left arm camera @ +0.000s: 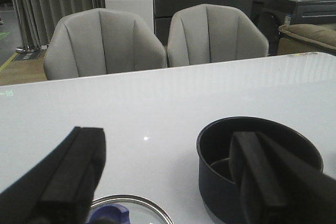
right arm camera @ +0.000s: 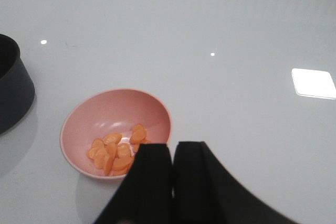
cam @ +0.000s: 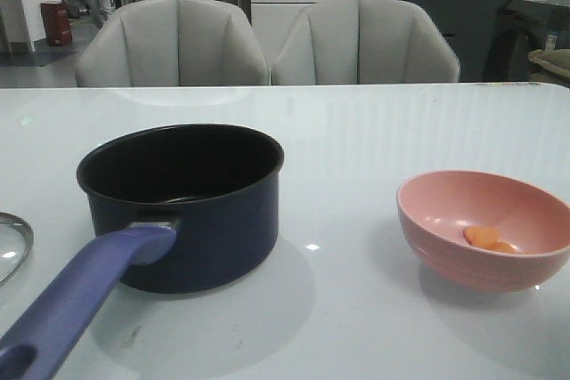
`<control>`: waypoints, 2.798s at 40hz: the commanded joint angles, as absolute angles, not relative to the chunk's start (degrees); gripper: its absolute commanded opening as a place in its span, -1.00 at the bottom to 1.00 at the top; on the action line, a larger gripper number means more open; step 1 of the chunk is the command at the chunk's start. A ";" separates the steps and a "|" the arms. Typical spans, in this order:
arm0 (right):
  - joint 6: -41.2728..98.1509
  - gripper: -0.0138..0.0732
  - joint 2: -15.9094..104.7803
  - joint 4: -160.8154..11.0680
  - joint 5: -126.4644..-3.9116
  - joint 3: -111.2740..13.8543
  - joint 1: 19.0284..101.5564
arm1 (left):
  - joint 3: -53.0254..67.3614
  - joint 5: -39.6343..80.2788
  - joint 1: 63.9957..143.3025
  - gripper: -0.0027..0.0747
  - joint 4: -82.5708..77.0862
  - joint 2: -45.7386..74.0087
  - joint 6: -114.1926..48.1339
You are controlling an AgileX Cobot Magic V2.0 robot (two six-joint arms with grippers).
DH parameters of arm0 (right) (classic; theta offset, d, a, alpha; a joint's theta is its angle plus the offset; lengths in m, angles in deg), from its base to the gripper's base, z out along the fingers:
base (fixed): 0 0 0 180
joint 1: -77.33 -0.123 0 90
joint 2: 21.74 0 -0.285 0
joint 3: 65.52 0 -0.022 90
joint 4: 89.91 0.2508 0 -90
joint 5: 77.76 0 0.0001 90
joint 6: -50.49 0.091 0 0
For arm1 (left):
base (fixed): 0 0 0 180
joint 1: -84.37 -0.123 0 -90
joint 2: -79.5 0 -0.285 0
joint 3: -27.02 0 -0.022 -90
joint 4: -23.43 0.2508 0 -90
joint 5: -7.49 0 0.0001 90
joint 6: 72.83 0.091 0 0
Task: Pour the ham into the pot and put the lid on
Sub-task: 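Lower the right gripper to the rim of the pink bowl and grasp it, then lift the pink bowl with the right gripper and carry it over the pot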
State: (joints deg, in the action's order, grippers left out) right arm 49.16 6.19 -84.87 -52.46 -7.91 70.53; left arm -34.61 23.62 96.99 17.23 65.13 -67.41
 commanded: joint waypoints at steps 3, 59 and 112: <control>50.49 -0.33 9.26 -82.07 -58.42 -10.40 70.60 | -33.13 18.11 97.40 0.42 16.84 64.54 -67.43; 53.09 -0.10 81.33 -78.58 -44.60 -43.43 72.43 | -33.13 18.42 97.40 0.42 16.84 64.54 -67.43; 35.91 -0.37 71.08 -84.10 -98.77 -44.77 41.79 | -33.13 18.10 97.40 0.42 16.84 64.54 -67.43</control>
